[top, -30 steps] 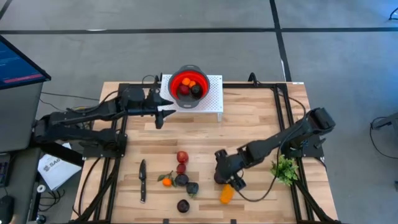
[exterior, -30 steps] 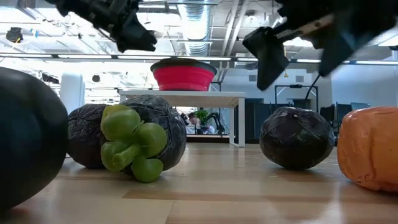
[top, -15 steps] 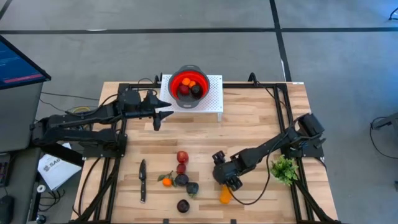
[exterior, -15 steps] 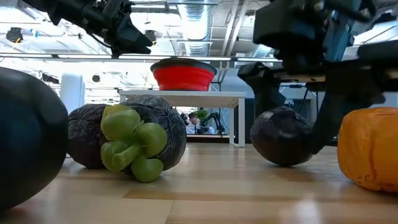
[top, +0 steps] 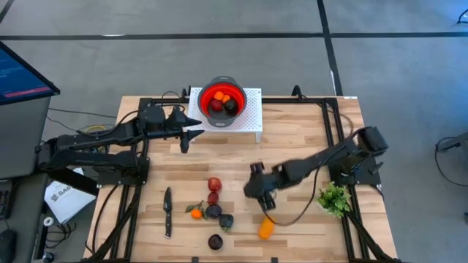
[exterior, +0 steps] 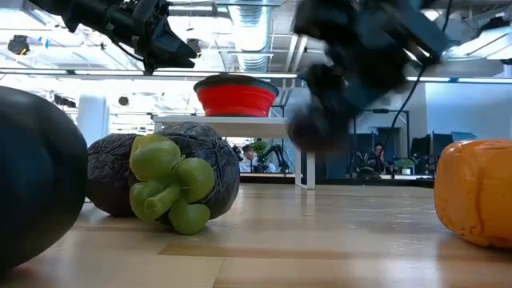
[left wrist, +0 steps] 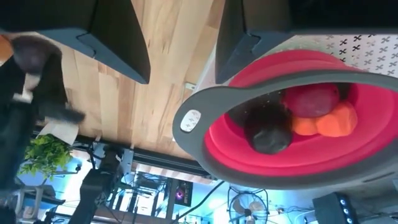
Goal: Pick & Place Fruit
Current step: Put the plum into the red strainer bowl
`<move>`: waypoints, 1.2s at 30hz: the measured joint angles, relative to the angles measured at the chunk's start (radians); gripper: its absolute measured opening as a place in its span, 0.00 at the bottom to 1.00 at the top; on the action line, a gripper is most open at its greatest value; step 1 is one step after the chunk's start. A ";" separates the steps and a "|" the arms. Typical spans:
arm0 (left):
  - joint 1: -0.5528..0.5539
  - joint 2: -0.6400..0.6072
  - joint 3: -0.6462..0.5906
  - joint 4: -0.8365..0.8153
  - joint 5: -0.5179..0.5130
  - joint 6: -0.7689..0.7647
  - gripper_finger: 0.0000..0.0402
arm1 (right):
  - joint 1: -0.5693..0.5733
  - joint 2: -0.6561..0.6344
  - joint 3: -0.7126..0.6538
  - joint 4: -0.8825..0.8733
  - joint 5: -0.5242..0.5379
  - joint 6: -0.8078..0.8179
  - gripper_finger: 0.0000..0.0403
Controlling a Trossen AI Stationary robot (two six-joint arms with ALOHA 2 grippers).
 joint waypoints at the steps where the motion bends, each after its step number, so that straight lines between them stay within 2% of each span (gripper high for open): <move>1: 0.000 0.000 0.000 0.000 0.000 -0.001 0.43 | -0.024 -0.026 0.016 0.000 0.001 0.000 0.61; 6: 0.000 0.000 -0.001 0.001 0.000 -0.009 0.42 | -0.169 -0.145 0.120 0.033 0.002 -0.014 0.62; 10: 0.000 0.000 -0.012 0.001 0.000 -0.010 0.42 | -0.322 -0.162 0.239 0.075 0.002 -0.035 0.62; 12: 0.000 0.000 -0.019 0.007 0.000 -0.011 0.42 | -0.397 -0.130 0.310 0.098 -0.003 -0.036 0.62; 19: 0.000 0.000 -0.056 0.024 0.000 -0.014 0.41 | -0.593 0.080 0.538 0.061 -0.151 -0.060 0.62; 27: 0.000 0.000 -0.070 0.042 0.000 -0.036 0.40 | -0.685 0.266 0.767 -0.153 -0.320 -0.008 0.62; 30: 0.000 0.000 -0.070 0.048 0.000 -0.036 0.40 | -0.687 0.295 0.814 -0.232 -0.336 -0.008 0.62; 36: 0.000 0.000 -0.070 0.053 0.000 -0.036 0.40 | -0.692 0.307 0.829 -0.266 -0.342 -0.006 0.62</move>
